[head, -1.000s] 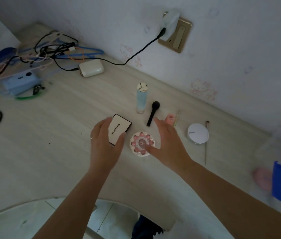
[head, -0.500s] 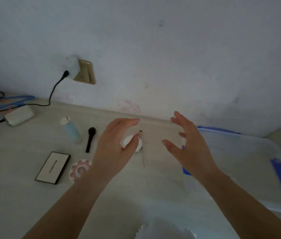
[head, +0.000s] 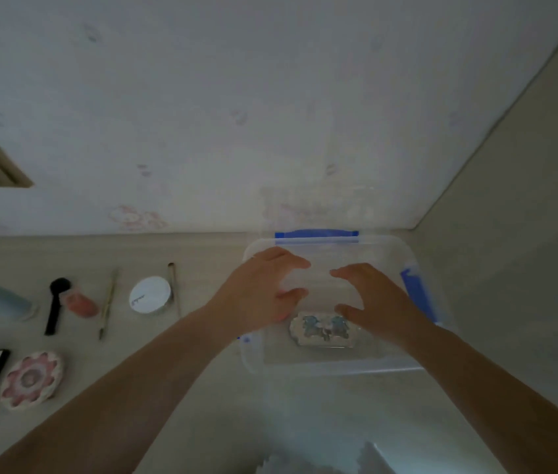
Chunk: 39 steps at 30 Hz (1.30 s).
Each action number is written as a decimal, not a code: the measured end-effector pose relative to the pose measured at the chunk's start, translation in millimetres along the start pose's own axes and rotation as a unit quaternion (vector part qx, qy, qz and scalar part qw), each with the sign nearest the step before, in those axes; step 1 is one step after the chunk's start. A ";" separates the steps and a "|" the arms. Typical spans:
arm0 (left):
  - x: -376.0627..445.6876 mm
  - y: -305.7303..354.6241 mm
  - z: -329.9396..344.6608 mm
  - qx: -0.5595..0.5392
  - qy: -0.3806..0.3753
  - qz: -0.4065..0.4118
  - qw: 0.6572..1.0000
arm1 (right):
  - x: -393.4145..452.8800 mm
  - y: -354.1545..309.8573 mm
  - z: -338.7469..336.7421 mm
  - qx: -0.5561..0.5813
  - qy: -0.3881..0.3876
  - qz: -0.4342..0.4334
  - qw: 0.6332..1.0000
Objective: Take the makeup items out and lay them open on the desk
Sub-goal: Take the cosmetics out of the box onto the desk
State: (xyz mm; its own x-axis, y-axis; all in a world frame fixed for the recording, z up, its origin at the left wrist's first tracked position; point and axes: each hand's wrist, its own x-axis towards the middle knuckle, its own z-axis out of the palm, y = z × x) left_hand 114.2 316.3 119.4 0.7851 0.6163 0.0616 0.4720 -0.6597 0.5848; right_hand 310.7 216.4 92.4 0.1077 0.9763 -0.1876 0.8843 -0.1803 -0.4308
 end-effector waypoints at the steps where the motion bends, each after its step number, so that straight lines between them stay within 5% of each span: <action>1: 8.6 1.2 9.8 0.030 -0.040 -0.016 0.999 | 3.2 7.1 1.8 -0.032 -0.044 -0.009 0.998; 9: 46.1 -12.7 76.4 0.275 -0.258 -0.111 0.919 | 29.8 27.1 34.7 -0.214 -0.246 -0.055 0.944; 13: 50.2 -13.7 90.8 0.360 -0.307 -0.091 0.876 | 33.7 23.8 51.2 -0.242 -0.225 -0.045 0.943; 28: 53.9 -19.4 104.8 0.484 -0.298 -0.022 0.823 | 42.9 30.3 57.2 -0.285 -0.178 -0.092 0.937; 33: 58.0 -13.9 99.4 0.457 -0.292 -0.038 0.840 | 40.3 32.4 50.0 -0.293 -0.174 -0.090 0.936; 39: 59.1 -3.9 70.1 0.355 -0.226 -0.069 0.905 | 43.4 28.5 24.4 -0.268 -0.170 -0.087 0.944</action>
State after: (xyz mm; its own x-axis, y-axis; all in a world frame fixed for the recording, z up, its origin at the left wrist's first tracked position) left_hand 186.9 325.1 64.0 0.7067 0.5815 -0.4030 0.5915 -0.7981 -0.1145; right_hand 329.5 250.7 50.5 -0.1317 0.8741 -0.4675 0.9880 0.1540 0.0096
